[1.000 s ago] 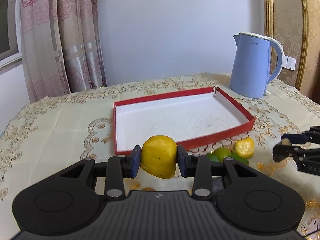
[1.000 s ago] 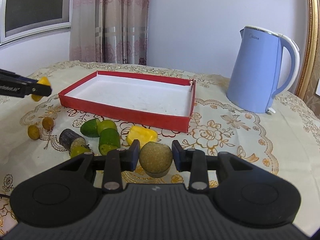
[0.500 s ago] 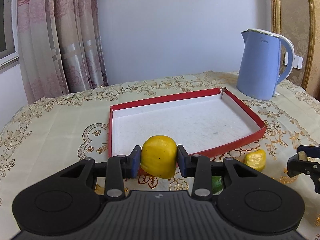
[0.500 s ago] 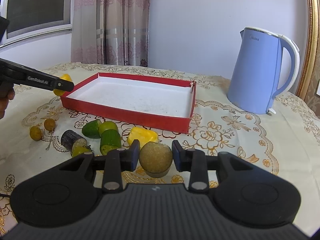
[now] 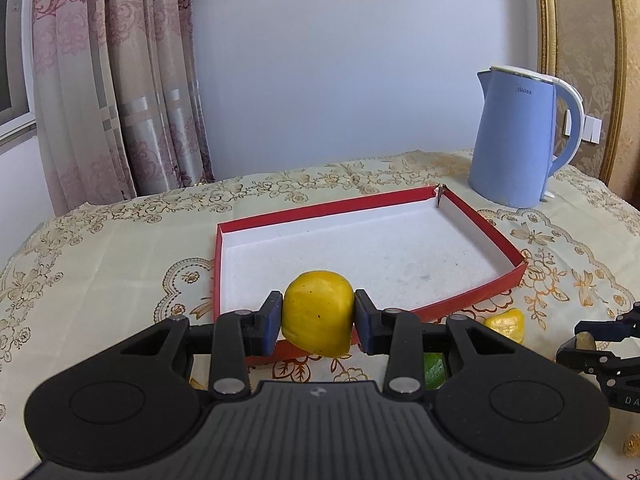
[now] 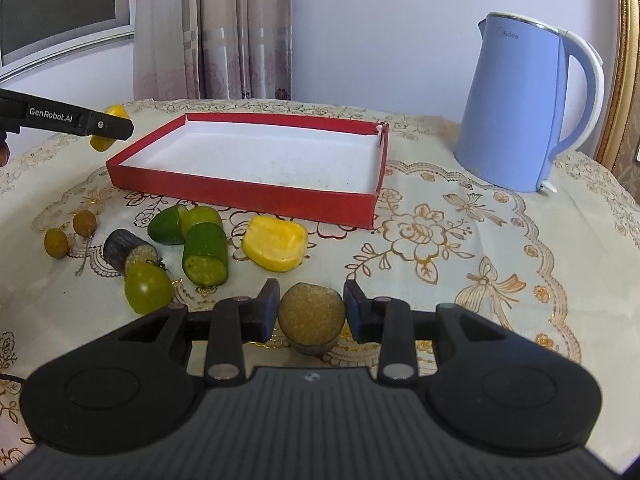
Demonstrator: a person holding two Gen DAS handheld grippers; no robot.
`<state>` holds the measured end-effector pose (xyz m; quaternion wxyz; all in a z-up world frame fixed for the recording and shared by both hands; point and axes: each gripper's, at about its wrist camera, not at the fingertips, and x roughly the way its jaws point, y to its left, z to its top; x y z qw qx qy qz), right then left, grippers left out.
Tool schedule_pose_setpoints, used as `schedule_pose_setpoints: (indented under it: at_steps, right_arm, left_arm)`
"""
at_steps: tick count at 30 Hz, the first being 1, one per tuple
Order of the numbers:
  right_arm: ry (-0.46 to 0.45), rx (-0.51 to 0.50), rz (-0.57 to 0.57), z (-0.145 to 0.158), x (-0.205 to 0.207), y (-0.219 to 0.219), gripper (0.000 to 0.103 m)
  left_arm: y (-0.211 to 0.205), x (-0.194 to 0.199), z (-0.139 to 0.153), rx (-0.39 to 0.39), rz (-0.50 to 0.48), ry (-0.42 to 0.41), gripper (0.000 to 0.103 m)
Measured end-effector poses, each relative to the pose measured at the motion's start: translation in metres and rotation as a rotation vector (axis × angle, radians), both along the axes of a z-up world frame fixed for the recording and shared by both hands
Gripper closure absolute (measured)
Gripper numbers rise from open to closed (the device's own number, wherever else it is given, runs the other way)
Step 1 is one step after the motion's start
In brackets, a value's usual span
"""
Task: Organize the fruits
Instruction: 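Carry the mango chunk with the left gripper over the red tray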
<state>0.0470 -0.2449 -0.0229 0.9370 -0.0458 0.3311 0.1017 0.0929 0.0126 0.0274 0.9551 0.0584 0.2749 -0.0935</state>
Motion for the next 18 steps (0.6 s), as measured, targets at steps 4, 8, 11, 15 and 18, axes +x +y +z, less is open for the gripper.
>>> schedule_pose_setpoints:
  at_steps: [4,8,11,15,18]
  right_arm:
    - [0.012,-0.023,-0.007,-0.006,0.000,0.001,0.062]
    - [0.014,0.007,-0.006,-0.007,0.001,-0.003,0.073]
    - [0.034,0.000,-0.008,-0.008,0.007,-0.003,0.070]
    - [0.045,0.015,-0.011,-0.013,0.013,-0.004,0.065]
    - [0.049,0.023,0.000,-0.017,0.014,-0.005,0.072]
  left_arm:
    - [0.000,-0.003,0.002,-0.002,-0.005,-0.008,0.067]
    - [-0.001,-0.003,0.002,0.003,-0.008,-0.006,0.067]
    - [-0.001,-0.003,0.001,0.001,-0.008,-0.007,0.067]
    - [0.000,-0.004,0.001,-0.001,-0.006,-0.007,0.067]
    - [0.000,-0.004,0.001,0.001,-0.006,-0.007,0.067]
